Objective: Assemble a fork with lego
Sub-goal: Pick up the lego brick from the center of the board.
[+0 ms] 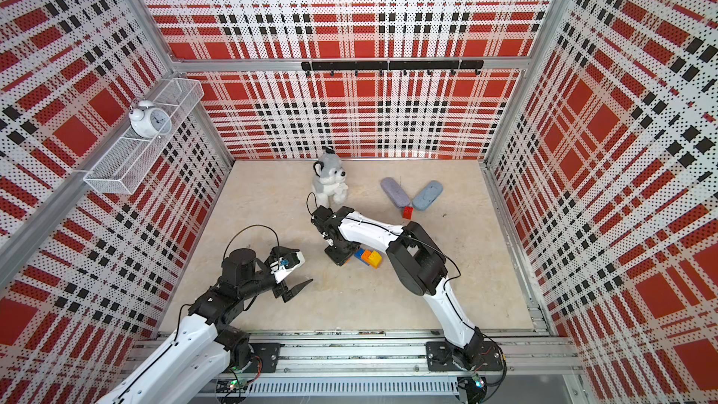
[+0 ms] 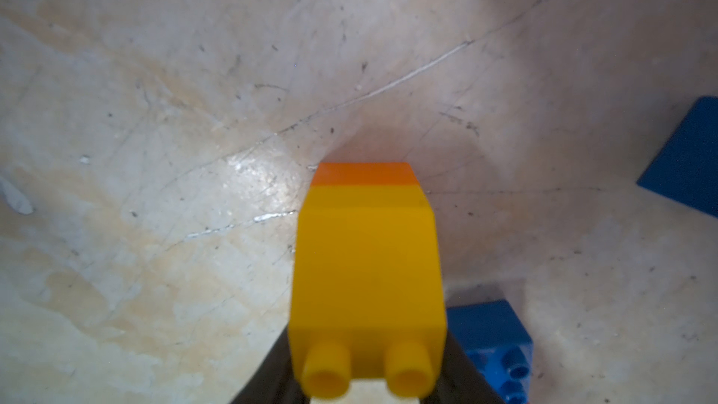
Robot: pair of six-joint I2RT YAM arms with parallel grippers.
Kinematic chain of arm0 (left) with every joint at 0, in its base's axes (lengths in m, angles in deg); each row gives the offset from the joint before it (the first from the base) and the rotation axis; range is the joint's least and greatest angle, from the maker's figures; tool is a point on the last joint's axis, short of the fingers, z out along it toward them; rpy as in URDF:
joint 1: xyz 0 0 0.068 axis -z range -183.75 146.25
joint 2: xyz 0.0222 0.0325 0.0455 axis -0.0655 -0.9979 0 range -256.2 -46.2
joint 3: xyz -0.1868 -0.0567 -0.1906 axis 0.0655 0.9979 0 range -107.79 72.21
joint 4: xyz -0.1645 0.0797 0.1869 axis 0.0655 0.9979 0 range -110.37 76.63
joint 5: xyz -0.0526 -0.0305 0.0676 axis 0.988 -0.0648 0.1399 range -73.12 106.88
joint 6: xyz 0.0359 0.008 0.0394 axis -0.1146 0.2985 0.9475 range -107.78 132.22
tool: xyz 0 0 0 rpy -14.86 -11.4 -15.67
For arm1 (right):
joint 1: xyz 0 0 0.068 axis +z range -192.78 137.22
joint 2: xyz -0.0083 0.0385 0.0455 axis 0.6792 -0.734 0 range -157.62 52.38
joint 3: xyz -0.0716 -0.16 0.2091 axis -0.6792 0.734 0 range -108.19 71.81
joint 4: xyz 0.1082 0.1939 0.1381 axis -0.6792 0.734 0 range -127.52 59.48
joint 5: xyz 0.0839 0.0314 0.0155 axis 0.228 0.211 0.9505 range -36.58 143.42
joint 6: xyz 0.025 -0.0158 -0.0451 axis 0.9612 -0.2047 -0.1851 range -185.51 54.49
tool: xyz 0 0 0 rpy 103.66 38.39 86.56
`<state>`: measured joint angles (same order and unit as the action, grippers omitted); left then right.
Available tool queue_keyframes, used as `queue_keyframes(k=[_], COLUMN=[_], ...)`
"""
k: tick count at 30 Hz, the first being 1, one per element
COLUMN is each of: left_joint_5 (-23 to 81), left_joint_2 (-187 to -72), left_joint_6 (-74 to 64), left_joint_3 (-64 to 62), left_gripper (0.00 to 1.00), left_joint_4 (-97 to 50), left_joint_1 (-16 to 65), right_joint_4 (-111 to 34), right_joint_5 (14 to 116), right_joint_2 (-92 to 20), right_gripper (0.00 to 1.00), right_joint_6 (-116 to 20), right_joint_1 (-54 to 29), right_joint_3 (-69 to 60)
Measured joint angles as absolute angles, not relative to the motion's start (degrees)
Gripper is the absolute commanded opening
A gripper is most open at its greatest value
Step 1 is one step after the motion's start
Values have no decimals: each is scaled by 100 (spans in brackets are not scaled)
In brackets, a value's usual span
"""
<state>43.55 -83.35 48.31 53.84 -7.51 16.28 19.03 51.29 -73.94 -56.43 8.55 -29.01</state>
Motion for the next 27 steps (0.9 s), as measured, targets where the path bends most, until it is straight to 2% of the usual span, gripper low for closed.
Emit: queue_keyframes(k=[10,18,27], left_joint_5=[4353,4353,4360], left_joint_2=[-8350,-8322,-8173], left_joint_6=[4851,4851,4849], left_joint_3=[5384,5384,5384], left_gripper=[98,98,98], left_joint_4=[-751,-751,-759], left_joint_1=[1628,1628,1628], right_joint_4=[1862,1840,1626], right_joint_5=[5131,5145,5326], right_joint_2=[-7394,-7386,-6697], right_gripper=[37,30,30], right_joint_6=[-5643,-5672,-6303], right_joint_1=[855,853,685], right_joint_3=[-2894,-2879,-2374])
